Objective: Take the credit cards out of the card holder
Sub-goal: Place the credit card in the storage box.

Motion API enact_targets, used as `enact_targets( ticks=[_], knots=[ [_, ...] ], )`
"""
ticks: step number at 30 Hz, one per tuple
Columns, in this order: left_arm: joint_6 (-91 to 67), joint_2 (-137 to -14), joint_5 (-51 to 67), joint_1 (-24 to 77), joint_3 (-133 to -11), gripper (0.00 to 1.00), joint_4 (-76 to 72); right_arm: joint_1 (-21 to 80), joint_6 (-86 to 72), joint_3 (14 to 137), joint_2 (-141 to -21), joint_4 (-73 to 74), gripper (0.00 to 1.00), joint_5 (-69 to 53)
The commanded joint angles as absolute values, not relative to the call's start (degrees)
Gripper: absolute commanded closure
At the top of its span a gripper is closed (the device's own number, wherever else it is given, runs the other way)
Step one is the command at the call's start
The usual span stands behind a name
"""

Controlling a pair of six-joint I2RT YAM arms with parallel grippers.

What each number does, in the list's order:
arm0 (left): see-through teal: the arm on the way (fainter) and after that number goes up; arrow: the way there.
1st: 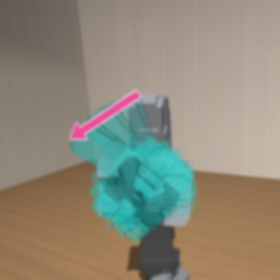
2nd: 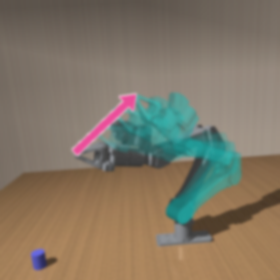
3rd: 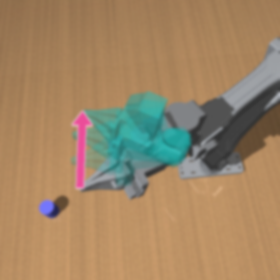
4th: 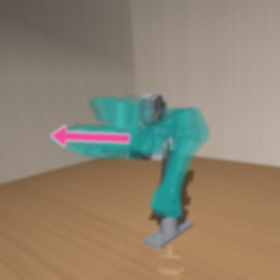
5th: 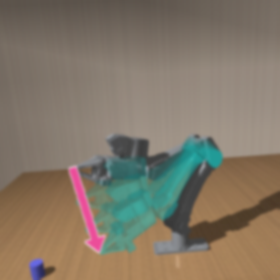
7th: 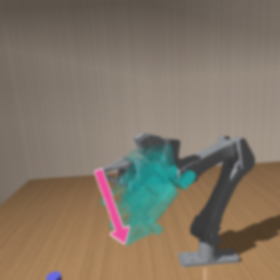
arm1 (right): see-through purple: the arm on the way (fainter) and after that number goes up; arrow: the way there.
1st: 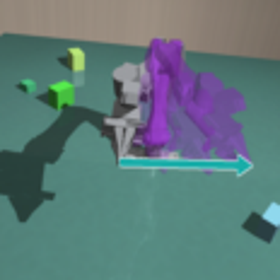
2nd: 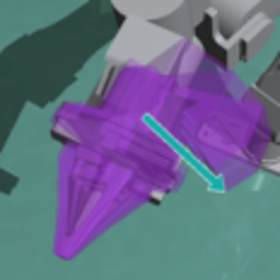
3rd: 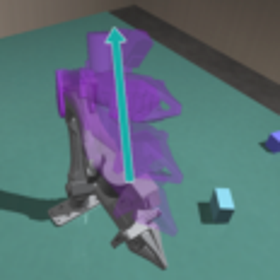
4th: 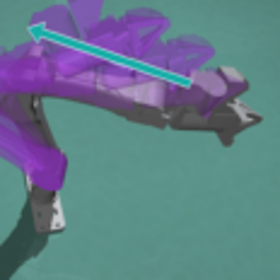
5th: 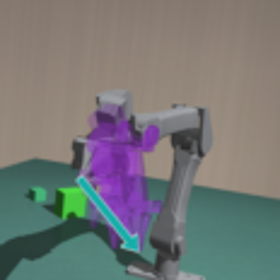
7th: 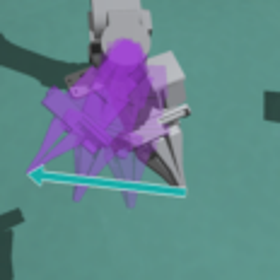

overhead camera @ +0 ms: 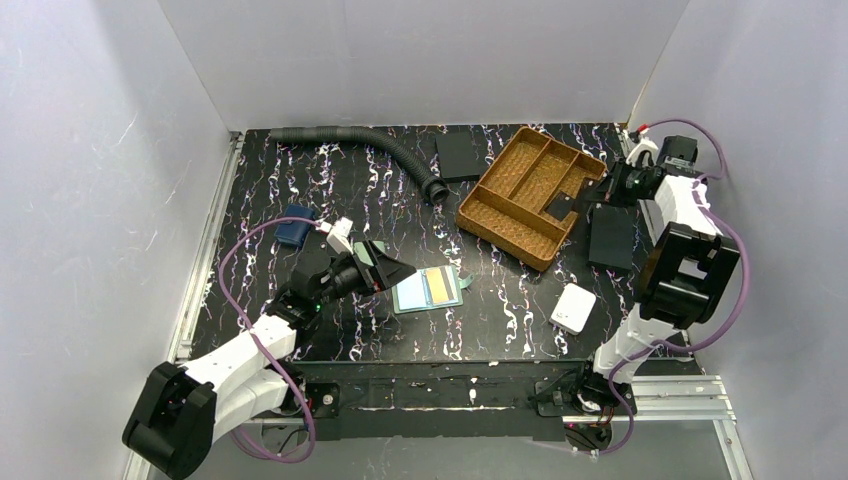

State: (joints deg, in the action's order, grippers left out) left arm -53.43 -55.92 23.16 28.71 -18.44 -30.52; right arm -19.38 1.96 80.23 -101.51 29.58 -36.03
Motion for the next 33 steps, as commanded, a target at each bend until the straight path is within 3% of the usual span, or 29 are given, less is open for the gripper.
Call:
enact_targets(
  ticks=[1, 25, 30, 33],
  knots=[
    [-53.1, -55.5, 24.1, 28.3, -17.9, 0.02, -30.9, -17.8, -2.4, 82.4, -104.1, 27.7, 0.99, -34.0],
    [-53.1, -54.9, 24.3, 28.0, -17.8, 0.02, -30.9, -12.5, -7.5, 89.7, -113.7, 30.2, 0.93, -24.8],
    [-53.1, -54.4, 24.5, 28.0, -17.6, 0.02, -30.9, -12.3, -6.5, 89.8, -112.9, 30.7, 0.77, -22.6],
    [-53.2, -53.8, 24.5, 28.0, -17.3, 0.02, -30.9, -12.6, -5.7, 89.2, -111.3, 30.7, 0.73, -20.9]
  ],
)
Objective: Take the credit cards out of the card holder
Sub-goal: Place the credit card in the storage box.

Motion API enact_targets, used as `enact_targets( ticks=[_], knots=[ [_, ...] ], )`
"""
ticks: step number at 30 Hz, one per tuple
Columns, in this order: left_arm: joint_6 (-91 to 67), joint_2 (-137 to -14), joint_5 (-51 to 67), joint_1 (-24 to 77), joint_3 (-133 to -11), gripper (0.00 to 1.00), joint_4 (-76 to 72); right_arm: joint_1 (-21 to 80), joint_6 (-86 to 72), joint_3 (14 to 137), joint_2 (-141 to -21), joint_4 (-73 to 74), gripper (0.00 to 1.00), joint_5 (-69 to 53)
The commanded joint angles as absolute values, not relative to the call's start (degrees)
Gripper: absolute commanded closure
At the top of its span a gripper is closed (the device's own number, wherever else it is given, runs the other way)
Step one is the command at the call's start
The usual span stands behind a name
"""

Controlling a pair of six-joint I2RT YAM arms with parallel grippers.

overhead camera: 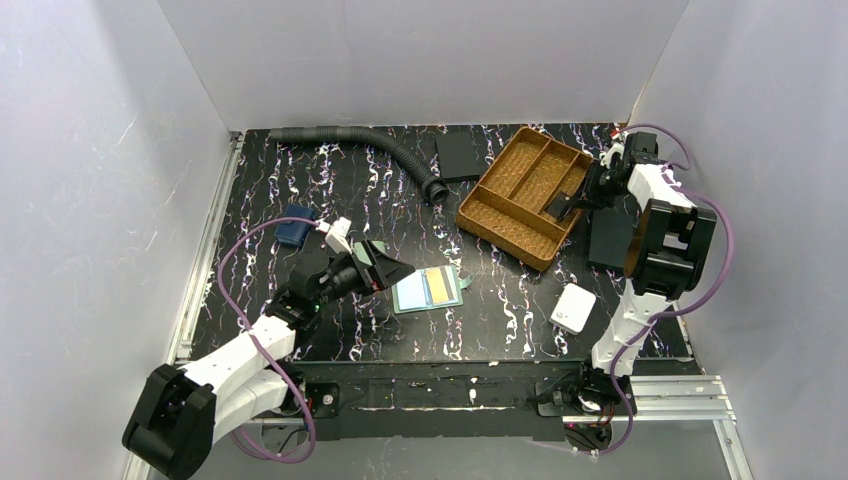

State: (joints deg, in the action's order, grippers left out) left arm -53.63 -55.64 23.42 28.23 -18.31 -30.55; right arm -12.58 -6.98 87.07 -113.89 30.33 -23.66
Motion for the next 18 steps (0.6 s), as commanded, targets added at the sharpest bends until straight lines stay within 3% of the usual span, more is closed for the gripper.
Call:
enact_targets(
  ticks=[1, 10, 18],
  knots=[
    [-53.2, -53.7, 24.5, 27.9, -17.2, 0.02, -30.9, -12.6, -5.5, 89.0, -110.6, 30.7, 0.71, -20.6],
    [-54.0, -53.7, 25.0, 27.9, -17.0, 0.02, -30.9, -13.6, -2.7, 87.9, -104.2, 30.0, 0.68, -17.5],
    [-58.2, -57.1, 27.1, 26.7, -17.6, 0.02, -31.3, -13.6, 4.0, 82.2, -94.5, 28.6, 0.67, -26.0]
  ],
)
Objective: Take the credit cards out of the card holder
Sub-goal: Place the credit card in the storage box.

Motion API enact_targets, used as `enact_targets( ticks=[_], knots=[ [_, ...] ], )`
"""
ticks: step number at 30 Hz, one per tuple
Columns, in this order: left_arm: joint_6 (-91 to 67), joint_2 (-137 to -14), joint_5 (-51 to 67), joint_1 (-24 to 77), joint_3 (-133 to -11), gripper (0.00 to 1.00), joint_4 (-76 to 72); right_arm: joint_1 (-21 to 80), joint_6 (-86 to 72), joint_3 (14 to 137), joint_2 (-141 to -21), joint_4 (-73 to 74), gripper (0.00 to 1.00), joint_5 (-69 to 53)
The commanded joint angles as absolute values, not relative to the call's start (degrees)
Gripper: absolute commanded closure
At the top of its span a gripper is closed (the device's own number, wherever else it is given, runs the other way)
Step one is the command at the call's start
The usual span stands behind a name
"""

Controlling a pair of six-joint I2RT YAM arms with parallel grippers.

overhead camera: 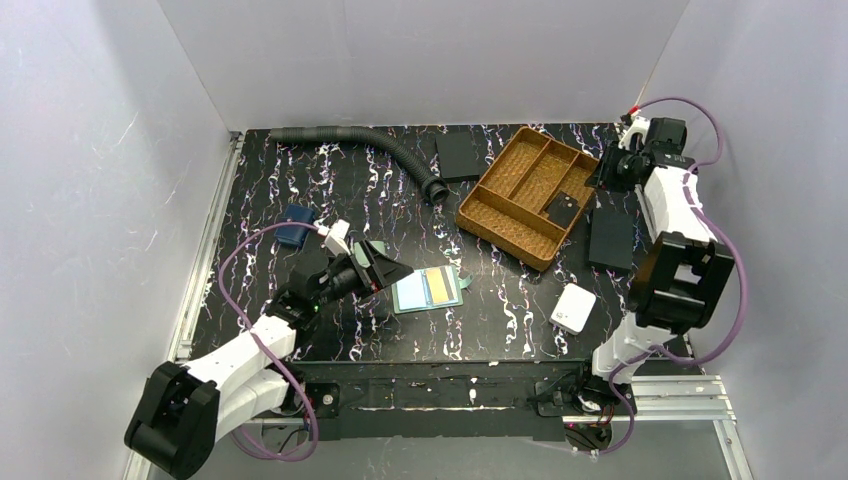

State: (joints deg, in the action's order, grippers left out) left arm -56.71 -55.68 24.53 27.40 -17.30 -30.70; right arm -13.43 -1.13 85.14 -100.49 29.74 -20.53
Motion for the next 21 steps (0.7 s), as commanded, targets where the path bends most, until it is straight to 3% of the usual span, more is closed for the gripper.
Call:
enact_targets(
  ticks=[1, 14, 21],
  knots=[
    [-58.2, -57.5, 27.6, 26.7, -17.9, 0.02, -31.3, -13.6, 4.9, 80.9, -93.0, 28.3, 0.66, -27.8],
    [-61.8, -61.7, 34.9, 26.6, -21.6, 0.02, -31.4, -13.5, 13.6, 68.2, -76.6, 25.9, 0.44, -50.3],
    [-64.1, -62.4, 38.6, 26.7, -21.7, 0.02, -31.3, -13.5, 21.8, 65.1, -74.8, 31.4, 0.20, -60.6]
  ],
)
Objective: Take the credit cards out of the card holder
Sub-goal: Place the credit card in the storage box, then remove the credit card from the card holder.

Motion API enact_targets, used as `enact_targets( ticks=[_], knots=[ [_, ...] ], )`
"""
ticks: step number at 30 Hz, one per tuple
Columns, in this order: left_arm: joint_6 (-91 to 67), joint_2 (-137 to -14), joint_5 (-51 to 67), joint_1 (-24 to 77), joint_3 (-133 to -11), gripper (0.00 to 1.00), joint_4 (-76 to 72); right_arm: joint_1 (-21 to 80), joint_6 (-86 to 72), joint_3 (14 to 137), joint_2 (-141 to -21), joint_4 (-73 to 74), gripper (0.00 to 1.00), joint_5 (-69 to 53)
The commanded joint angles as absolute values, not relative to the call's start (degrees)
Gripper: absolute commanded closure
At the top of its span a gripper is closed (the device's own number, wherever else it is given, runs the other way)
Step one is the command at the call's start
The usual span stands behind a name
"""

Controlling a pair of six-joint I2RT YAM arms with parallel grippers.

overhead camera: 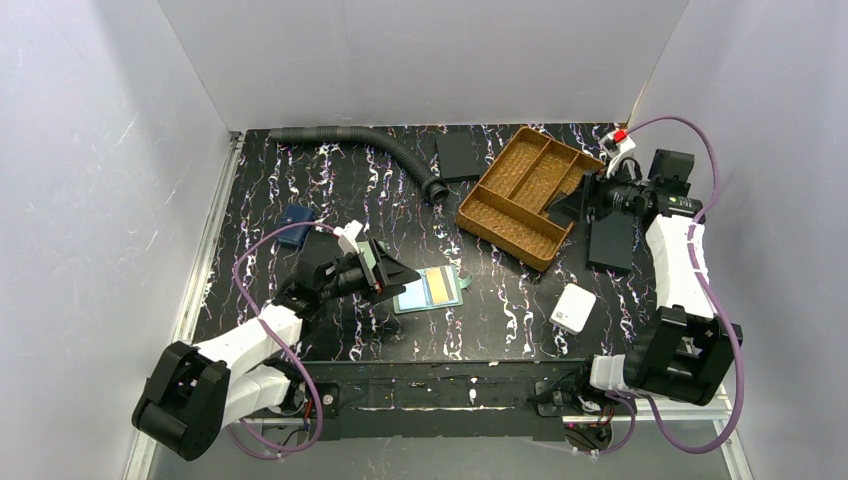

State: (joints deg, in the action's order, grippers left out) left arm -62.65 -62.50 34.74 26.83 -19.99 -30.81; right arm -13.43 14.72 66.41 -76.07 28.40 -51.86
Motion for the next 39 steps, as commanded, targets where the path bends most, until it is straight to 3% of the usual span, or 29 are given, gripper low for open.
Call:
enact_targets(
  ticks=[1, 9, 19, 27, 39],
  knots=[
    [-64.3, -62.2, 38.8, 26.7, -21.7, 0.02, -31.2, -13.5, 23.7, 65.0, -74.7, 33.0, 0.18, -61.5],
    [-61.4, -61.3, 36.6, 30.1, -23.4, 0.02, -24.3, -8.9, 37.2, 64.6, -76.1, 44.1, 0.12, -62.6],
    [-50.1, -59.7, 20.0, 40.0, -31.9, 0.02, -0.7, 9.2, 44.6, 62.2, -77.1, 43.7, 0.12, -55.2],
    [-46.5, -58.2, 16.8, 40.3, -33.0, 0.02, 1.7, 19.3, 46.1, 58.7, -78.4, 37.6, 0.13, -50.0],
    [-46.8, -64.3, 17.5, 40.3, -34.0, 0.02, -4.0, 23.3, 33.5, 50.8, -77.5, 23.9, 0.23, -49.0]
  ],
)
